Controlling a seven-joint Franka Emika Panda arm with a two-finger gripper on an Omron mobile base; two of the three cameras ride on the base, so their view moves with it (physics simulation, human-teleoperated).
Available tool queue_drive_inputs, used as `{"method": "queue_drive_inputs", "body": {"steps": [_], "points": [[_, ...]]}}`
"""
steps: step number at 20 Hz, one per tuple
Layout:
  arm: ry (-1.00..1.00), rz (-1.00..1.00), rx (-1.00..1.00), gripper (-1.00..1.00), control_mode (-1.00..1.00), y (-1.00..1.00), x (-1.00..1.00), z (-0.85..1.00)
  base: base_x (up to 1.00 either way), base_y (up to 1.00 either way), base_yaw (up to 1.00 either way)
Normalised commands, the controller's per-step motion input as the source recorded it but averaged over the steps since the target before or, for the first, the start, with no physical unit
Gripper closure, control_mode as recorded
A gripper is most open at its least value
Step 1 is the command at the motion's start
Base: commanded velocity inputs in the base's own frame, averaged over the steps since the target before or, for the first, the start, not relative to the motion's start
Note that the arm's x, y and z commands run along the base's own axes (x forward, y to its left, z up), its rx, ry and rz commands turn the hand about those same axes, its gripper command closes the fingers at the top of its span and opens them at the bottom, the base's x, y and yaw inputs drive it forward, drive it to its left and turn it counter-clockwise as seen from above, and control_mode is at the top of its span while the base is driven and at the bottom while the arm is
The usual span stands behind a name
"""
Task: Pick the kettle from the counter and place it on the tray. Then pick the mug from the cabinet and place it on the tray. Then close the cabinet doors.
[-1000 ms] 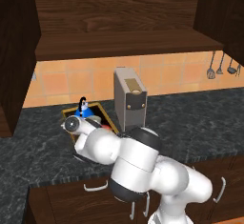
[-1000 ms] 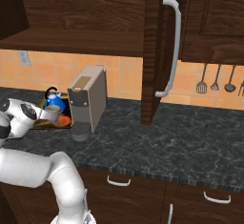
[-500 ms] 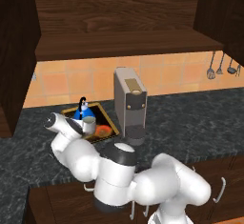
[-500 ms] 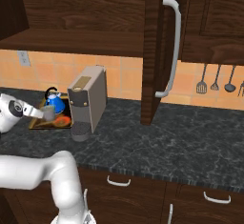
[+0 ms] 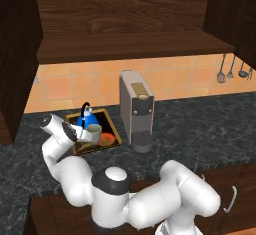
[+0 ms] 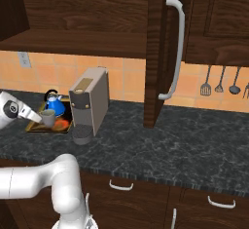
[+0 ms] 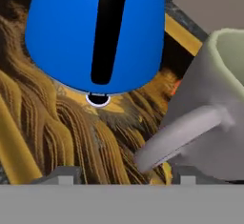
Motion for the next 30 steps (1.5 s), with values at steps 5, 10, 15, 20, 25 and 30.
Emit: {"method": "queue_drive_inputs", "body": {"steps": [5, 10, 15, 20, 25, 30], "points": [[0.11, -0.13, 0.00, -1.00, -1.00, -0.12, -0.43, 0.23, 0.00, 0.00, 0.00], [0.07, -0.10, 0.00, -1.00, -1.00, -0.24, -0.56, 0.14, 0.00, 0.00, 0.00], [0.02, -0.04, 0.00, -1.00, -1.00, -0.42, -0.34, 0.01, 0.00, 0.00, 0.00], [-0.05, 0.04, 0.00, -1.00, -1.00, -0.03, -0.49, 0.00, 0.00, 0.00, 0.00], [-0.15, 0.21, 0.02, -1.00, -1.00, 0.00, -0.82, 0.11, 0.00, 0.00, 0.00], [-0.28, 0.23, 0.01, -1.00, -1.00, 0.00, -0.60, 0.05, 0.00, 0.00, 0.00]]}}
